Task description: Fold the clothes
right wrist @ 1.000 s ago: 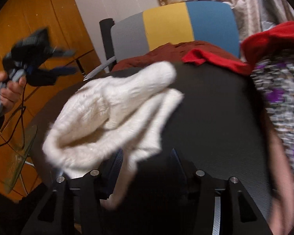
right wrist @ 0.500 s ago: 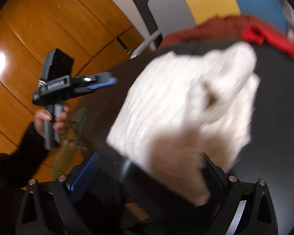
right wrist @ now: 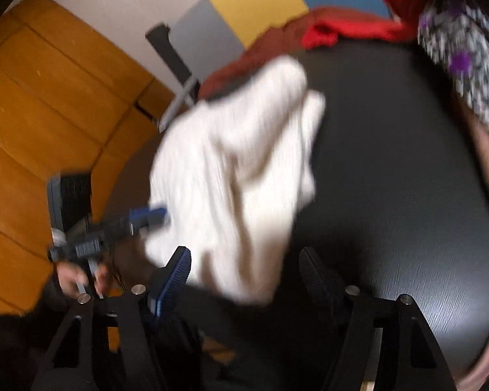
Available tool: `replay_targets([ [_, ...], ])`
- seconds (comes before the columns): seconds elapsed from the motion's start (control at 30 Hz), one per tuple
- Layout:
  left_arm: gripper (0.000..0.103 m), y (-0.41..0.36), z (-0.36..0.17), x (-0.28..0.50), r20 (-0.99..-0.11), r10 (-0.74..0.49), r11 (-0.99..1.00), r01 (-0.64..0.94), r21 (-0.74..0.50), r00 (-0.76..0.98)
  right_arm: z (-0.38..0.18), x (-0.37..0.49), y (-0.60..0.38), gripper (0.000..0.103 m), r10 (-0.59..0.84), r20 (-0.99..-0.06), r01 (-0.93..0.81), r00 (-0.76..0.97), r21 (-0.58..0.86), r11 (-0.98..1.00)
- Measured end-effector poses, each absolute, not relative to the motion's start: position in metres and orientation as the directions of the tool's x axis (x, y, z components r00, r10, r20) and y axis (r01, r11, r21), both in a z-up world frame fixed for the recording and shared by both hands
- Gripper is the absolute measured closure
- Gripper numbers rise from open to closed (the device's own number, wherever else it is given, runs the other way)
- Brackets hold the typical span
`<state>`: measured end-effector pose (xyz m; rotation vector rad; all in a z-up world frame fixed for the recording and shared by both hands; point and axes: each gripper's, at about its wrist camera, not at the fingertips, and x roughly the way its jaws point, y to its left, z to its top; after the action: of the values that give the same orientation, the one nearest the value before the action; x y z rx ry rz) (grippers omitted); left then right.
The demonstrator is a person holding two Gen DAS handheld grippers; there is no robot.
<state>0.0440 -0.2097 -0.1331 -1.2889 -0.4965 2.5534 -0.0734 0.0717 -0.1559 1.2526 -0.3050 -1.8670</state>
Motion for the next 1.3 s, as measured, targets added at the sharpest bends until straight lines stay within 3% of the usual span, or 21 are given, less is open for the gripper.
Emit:
replay_targets([
  [0.2,0.068,-0.203,-0.135,0.045,-0.728,0.352,-0.922,-0.085,-0.378,-0.588,-0.151,-0.130,0.037,0.033,-0.768,-0.606,0.422,-0.208,0.653,-0.629],
  [0.23,0.068,-0.203,-0.137,0.046,-0.735,0.349,-0.925,-0.087,-0.371,-0.581,-0.150,-0.136,0.029,0.045,-0.760,-0.617,0.414,-0.203,0.650,-0.638],
  [0.27,0.068,-0.202,-0.140,0.047,-0.743,0.347,-0.927,-0.089,-0.364,-0.573,-0.149,-0.141,0.020,0.073,-0.749,-0.631,0.409,-0.200,0.641,-0.650],
  [0.3,0.068,-0.201,-0.143,0.047,-0.750,0.343,-0.930,-0.091,-0.357,-0.565,-0.145,-0.144,0.013,0.083,-0.711,-0.666,0.418,-0.223,0.594,-0.687],
  [0.37,0.068,-0.200,-0.148,0.049,-0.765,0.337,-0.934,-0.096,-0.343,-0.549,-0.130,-0.139,0.016,0.087,-0.695,-0.663,0.456,-0.279,0.545,-0.703],
  [0.53,0.068,-0.197,-0.158,0.051,-0.781,0.331,-0.940,-0.107,-0.325,-0.529,-0.146,-0.131,0.020,0.089,-0.541,-0.751,0.488,-0.379,0.334,-0.806],
  [0.7,0.068,-0.192,-0.150,0.046,-0.779,0.322,-0.942,-0.096,-0.323,-0.539,-0.163,-0.134,0.024,0.087,-0.555,-0.739,0.475,-0.382,0.358,-0.804],
  [0.77,0.068,-0.192,-0.143,0.047,-0.763,0.317,-0.942,-0.093,-0.323,-0.564,-0.151,-0.133,0.025,0.080,-0.528,-0.756,0.482,-0.386,0.323,-0.815],
  [0.9,0.067,-0.187,-0.132,0.050,-0.736,0.293,-0.950,-0.101,-0.295,-0.610,-0.102,-0.126,0.040,0.077,-0.517,-0.725,0.439,-0.455,0.322,-0.838],
  [1.07,0.066,-0.175,-0.134,0.050,-0.740,0.275,-0.958,-0.110,-0.265,-0.614,-0.057,-0.119,0.011,0.077,-0.622,-0.596,0.447,-0.508,0.435,-0.782],
  [1.3,0.065,-0.168,-0.159,0.061,-0.743,0.266,-0.953,-0.050,-0.299,-0.614,-0.112,-0.127,-0.016,0.077,-0.530,-0.640,0.405,-0.557,0.348,-0.845],
])
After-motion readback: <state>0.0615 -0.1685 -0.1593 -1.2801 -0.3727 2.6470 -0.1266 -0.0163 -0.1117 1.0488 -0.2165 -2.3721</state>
